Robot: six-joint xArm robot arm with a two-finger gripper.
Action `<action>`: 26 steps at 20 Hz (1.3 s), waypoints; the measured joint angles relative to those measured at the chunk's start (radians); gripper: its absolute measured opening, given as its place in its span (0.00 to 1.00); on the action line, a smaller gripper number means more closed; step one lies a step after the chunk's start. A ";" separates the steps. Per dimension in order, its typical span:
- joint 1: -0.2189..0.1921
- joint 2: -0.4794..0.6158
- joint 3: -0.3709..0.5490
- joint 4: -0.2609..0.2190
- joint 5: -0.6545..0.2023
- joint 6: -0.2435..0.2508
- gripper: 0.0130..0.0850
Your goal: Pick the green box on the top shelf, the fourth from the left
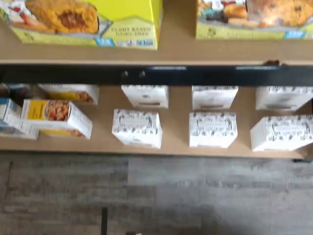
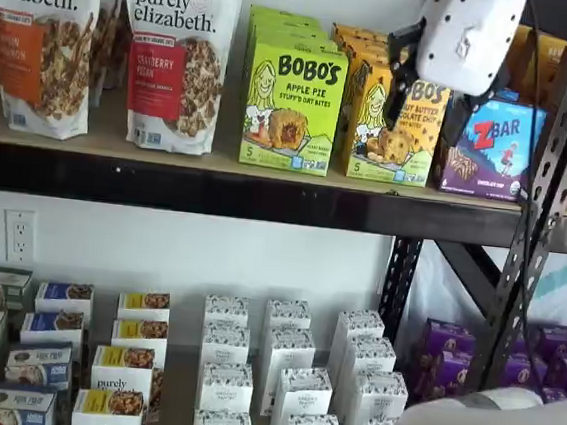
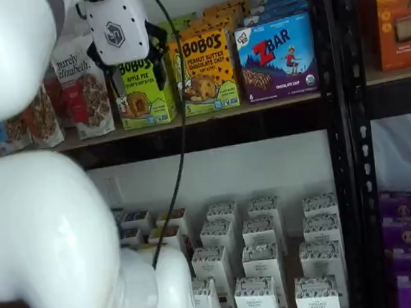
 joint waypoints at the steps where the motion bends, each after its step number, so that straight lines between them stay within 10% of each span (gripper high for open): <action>1: 0.017 0.005 0.001 -0.014 -0.018 0.015 1.00; 14: 0.156 0.150 -0.057 -0.134 -0.189 0.149 1.00; 26: 0.140 0.346 -0.189 -0.051 -0.250 0.128 1.00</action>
